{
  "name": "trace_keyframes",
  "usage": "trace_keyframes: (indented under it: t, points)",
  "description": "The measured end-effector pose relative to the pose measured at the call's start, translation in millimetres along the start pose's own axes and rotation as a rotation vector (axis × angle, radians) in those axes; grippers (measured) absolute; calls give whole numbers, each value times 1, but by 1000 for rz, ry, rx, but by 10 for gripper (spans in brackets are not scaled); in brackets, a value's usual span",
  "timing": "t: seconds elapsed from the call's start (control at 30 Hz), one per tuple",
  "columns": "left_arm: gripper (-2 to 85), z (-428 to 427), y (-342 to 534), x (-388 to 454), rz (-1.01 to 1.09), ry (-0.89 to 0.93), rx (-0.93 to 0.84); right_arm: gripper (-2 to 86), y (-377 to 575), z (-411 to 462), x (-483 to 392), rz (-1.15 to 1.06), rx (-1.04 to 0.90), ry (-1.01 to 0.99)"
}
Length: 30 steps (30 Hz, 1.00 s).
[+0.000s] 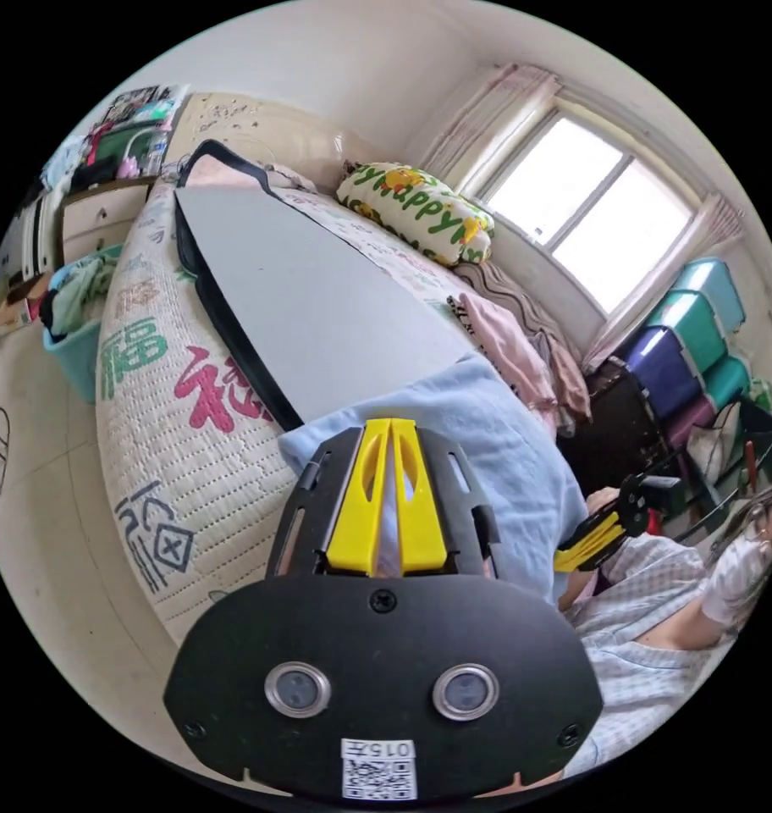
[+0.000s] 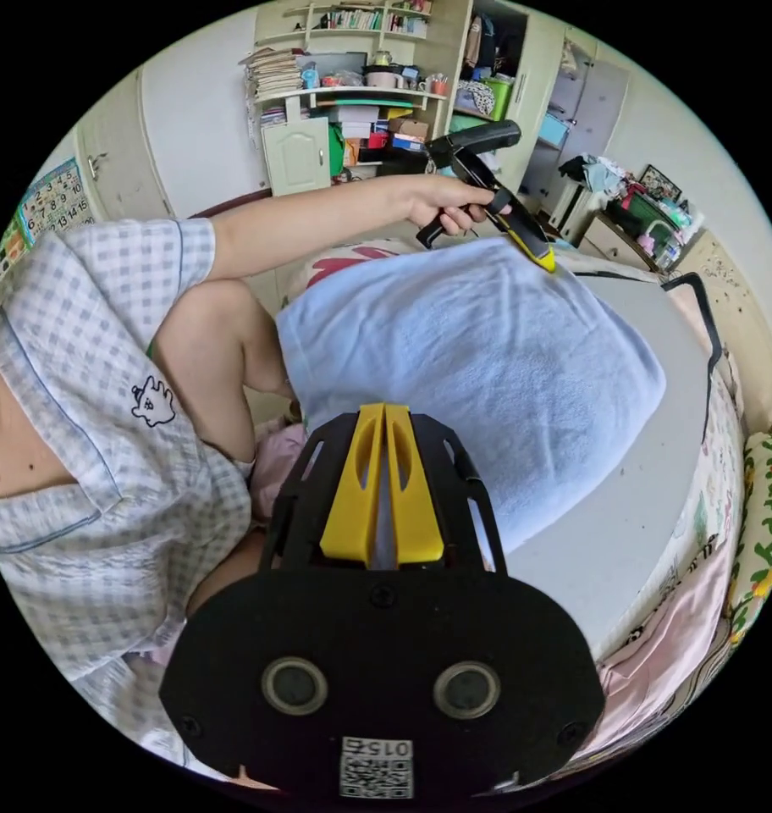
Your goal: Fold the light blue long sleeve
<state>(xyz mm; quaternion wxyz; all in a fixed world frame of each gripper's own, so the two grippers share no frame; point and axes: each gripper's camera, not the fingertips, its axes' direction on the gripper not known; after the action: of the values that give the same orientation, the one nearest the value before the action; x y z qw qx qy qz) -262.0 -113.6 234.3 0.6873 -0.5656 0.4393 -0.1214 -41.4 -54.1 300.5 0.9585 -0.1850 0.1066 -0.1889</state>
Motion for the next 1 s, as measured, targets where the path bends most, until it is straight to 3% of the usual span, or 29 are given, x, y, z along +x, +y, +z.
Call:
trace_keyframes:
  t: [0.13,0.3,0.33,0.47,0.67,1.0]
  points:
    - [18,-37,11,-31,-47,88,88,-8,27,-45,38,30,152,-263]
    - [90,-75,36,-66,-133,37,86,10,68,-113,130,384,469,-152]
    - [109,-74,41,-78,-164,52,63,51,74,-120,158,471,494,-165]
    - [159,-59,48,-111,-213,226,33,151,67,-113,240,616,400,-263]
    - [166,-36,37,-132,-211,353,10,169,41,-99,300,674,297,-290]
    - [151,-36,46,-158,-240,393,27,146,26,-110,334,691,297,-450]
